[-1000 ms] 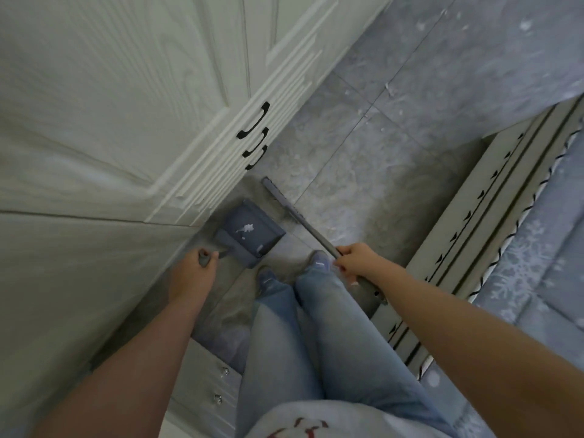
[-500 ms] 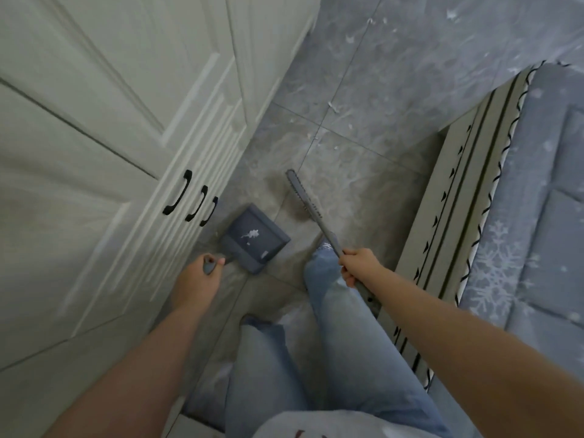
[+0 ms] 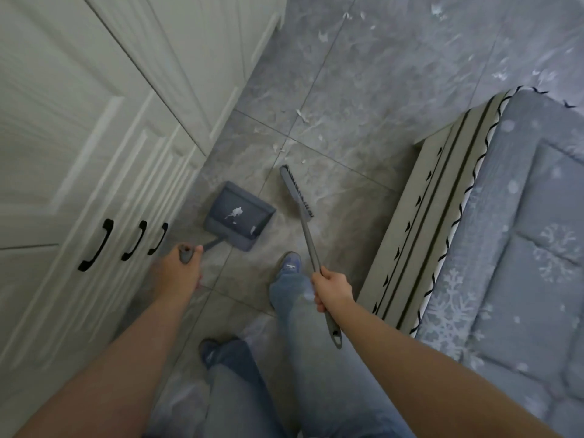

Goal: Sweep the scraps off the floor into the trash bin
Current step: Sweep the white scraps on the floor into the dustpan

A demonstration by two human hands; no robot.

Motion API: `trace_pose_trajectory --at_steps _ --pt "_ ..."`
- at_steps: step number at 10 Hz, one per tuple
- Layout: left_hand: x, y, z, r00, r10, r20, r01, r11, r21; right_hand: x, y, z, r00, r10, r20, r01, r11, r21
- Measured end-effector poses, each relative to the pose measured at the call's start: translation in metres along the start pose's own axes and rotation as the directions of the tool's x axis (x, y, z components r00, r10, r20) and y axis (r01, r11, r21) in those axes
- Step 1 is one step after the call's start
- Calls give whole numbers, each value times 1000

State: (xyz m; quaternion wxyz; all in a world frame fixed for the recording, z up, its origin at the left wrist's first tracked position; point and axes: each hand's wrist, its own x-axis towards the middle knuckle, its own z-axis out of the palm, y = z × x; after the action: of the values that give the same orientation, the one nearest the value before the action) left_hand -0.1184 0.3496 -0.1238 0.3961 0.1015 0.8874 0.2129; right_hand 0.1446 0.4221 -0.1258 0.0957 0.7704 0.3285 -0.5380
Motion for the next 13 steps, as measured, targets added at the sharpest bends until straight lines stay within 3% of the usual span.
trace_pose_trajectory --at_steps 2,4,6,7,9,11,13 --pt "-3 -8 2 998 -66 -14 64 995 -80 6 -31 -7 993 -94 70 106 973 -207" --pt "-19 -53 -25 995 -79 -54 75 994 -74 -5 -37 13 959 -229 164 281 825 -490" --pt "-64 -137 -61 978 -150 -147 126 979 -162 -16 -24 59 891 -310 330 447 478 -756" --pt "-91 -182 -70 945 -265 -193 217 947 -236 -22 -26 83 869 -311 385 478 327 -815" --pt "-124 -259 -83 901 -366 -235 281 902 -326 -46 -33 153 819 -314 480 517 44 -855" --pt "-122 -302 -82 887 -382 -261 300 904 -304 -56 -34 226 777 -302 552 566 -47 -823" --pt "-111 -316 -89 878 -386 -283 316 912 -261 -75 -4 209 829 -176 530 546 54 -836"
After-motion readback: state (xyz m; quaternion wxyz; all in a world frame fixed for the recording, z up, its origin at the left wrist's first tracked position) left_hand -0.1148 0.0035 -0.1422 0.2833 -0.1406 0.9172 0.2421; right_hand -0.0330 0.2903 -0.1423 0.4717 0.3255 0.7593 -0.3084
